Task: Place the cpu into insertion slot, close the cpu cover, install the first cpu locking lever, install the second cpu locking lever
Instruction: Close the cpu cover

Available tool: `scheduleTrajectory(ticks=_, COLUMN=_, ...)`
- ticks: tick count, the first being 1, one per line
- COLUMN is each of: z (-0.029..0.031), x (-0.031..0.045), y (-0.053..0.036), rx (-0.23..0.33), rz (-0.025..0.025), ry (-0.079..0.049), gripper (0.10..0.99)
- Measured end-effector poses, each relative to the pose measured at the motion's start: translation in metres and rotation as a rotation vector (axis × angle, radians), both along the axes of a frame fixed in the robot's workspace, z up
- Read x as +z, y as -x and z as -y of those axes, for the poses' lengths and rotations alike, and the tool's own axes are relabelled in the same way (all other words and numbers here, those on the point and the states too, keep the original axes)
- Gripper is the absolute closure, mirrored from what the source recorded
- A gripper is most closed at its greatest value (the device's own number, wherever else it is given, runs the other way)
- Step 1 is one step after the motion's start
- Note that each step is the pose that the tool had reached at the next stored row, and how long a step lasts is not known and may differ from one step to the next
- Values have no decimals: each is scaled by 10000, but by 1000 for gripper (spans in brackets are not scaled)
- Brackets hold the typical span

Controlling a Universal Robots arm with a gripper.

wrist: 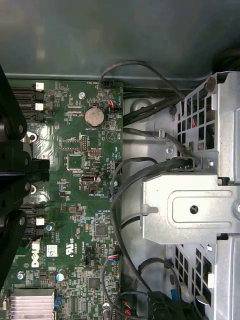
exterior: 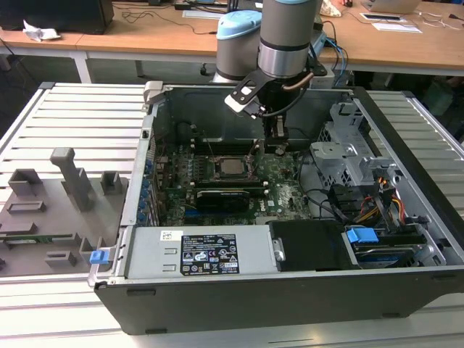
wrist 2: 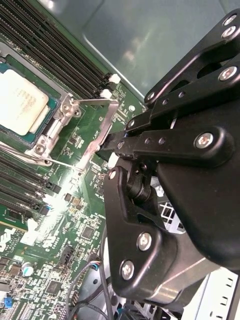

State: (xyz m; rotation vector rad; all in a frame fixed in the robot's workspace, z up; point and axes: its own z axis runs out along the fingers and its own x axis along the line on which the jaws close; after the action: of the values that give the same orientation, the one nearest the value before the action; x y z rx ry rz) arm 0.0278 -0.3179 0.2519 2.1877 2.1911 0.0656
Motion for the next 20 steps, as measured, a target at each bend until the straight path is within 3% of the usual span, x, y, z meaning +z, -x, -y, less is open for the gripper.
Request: scheduleTrajectory(ticks=20, z=0, x=-2, y=143, rx=-1, rz=0, ry=0, gripper=980)
